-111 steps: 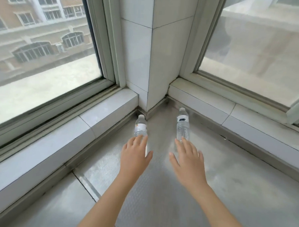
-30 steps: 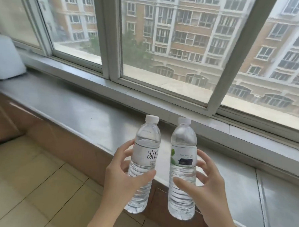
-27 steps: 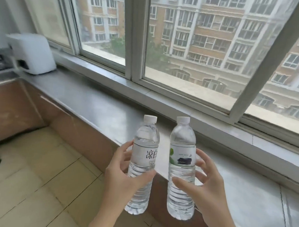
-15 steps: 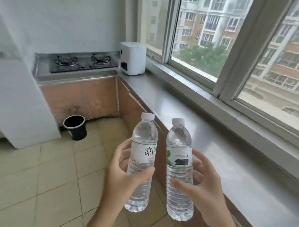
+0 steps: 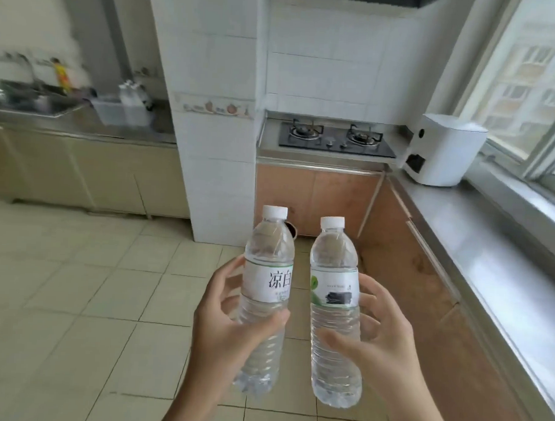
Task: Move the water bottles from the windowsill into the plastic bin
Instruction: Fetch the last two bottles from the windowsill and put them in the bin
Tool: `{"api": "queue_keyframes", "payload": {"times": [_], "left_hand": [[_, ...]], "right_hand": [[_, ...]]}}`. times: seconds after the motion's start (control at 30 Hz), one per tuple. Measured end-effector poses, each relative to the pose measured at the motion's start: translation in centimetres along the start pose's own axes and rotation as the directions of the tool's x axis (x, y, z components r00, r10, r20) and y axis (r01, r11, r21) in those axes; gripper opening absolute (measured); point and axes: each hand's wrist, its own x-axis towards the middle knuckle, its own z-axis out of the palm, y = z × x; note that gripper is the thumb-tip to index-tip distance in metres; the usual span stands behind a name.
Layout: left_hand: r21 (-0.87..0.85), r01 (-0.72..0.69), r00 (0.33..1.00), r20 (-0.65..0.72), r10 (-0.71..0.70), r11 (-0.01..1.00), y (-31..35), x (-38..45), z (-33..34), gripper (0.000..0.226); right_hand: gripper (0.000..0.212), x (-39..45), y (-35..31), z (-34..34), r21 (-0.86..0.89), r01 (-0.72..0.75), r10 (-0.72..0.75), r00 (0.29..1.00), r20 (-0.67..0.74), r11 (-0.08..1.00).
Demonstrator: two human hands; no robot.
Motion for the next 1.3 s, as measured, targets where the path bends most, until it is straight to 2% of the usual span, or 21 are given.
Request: {"api": "queue_keyframes", "payload": {"times": [0.23,0.47,0.67,0.83,0.93,1.07,1.3], "left_hand": [[0.011,-0.001,0.96,-0.279,0.004,1.0,-1.9,8.5,-5.8,0.077],[0.007,-0.019,0.851,-0.525,0.02,1.0,-2.6,20.6,-11.5,0.077],[0.014,-0.012,0.751,-0.66,0.019,1.0,-2.8,28.1,-17.2,0.076],[0.034,-0.009,0.687,-0.726,0.031,0.999,-4.4,33.8,-22.9,0.077],[0.046,0.0,0.676,-0.736,0.034,0.999,-5.5,37.9,-27.1,0.078],[0.052,0.0,0.673,-0.738,0.038,0.999,-7.0,44.6,-33.6,0.08],[0.044,0.003,0.729,-0.684,0.028,0.999,-7.6,56.5,-43.5,0.081]], "right_hand": [[0.082,12.3,-0.5,9.9,0.01,0.057,-0.058,0.961,0.27,0.998],[0.083,26.4,-2.0,21.5,0.092,0.077,-0.112,0.868,0.483,0.993],[0.083,34.5,-3.9,31.0,0.13,0.077,-0.141,0.773,0.619,0.989],[0.082,39.6,-4.1,39.4,0.137,0.065,-0.141,0.726,0.673,0.988],[0.08,42.6,-4.5,44.9,0.137,0.052,-0.132,0.724,0.677,0.989],[0.078,47.0,-5.8,52.4,0.156,0.048,-0.139,0.748,0.649,0.987],[0.08,54.4,-8.6,63.2,0.148,0.081,-0.153,0.797,0.584,0.986]]}}
